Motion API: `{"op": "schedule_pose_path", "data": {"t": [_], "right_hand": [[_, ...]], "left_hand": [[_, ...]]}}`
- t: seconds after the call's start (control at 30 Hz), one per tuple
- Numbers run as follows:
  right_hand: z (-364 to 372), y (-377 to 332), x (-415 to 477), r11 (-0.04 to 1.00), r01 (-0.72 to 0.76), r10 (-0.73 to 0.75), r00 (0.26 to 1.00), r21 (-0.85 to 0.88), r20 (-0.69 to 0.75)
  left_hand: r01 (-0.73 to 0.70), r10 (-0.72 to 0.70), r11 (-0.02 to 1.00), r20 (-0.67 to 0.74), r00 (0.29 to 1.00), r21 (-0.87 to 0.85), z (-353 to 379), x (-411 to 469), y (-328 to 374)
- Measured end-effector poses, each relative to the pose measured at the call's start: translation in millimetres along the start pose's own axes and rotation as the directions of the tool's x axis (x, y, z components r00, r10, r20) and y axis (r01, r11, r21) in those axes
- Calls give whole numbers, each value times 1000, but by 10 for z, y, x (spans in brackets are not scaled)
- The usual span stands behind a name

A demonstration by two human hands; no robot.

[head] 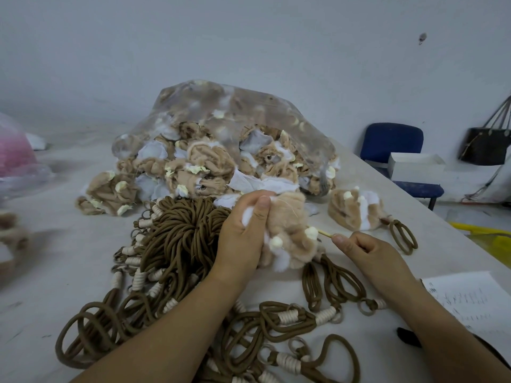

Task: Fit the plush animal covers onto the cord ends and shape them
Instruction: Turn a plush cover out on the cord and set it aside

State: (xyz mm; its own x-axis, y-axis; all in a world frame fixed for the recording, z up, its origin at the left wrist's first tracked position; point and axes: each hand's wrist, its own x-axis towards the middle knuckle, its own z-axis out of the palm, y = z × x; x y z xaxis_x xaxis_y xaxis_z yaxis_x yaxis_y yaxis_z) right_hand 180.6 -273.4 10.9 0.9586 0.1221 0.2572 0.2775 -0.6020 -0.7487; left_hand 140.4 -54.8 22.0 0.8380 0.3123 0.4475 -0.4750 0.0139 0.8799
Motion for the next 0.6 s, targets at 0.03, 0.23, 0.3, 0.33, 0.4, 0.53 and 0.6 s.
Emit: {"op": "schedule_pose_path", "data": {"t": [0.03,0.23,0.3,0.33,0.4,0.53,0.6], "right_hand": [[0,3,1,1000,3,-3,1000,6,-1],[30,9,11,999,15,-15,1000,45,8],[32,13,4,998,22,-23,999,55,26],[31,19,2,998,26,-28,999,62,30],[31,30,-1,996,36,-39,999,79,35],[73,15,-14,994,51,-55,998,95,36],[74,-3,-12,998,47,-48,999,46,22]], "left_hand": [[-4,4,1000,16,1000,-5,0,0,8],[-75,66,993,104,992,93,17,-31,59],[-90,78,991,116,990,101,29,-36,58],[-88,77,992,116,990,96,28,-35,53],[-68,57,993,116,992,92,32,-35,37],[-56,40,993,161,986,100,59,-35,3],[-34,18,995,166,986,96,51,-31,-16]]}}
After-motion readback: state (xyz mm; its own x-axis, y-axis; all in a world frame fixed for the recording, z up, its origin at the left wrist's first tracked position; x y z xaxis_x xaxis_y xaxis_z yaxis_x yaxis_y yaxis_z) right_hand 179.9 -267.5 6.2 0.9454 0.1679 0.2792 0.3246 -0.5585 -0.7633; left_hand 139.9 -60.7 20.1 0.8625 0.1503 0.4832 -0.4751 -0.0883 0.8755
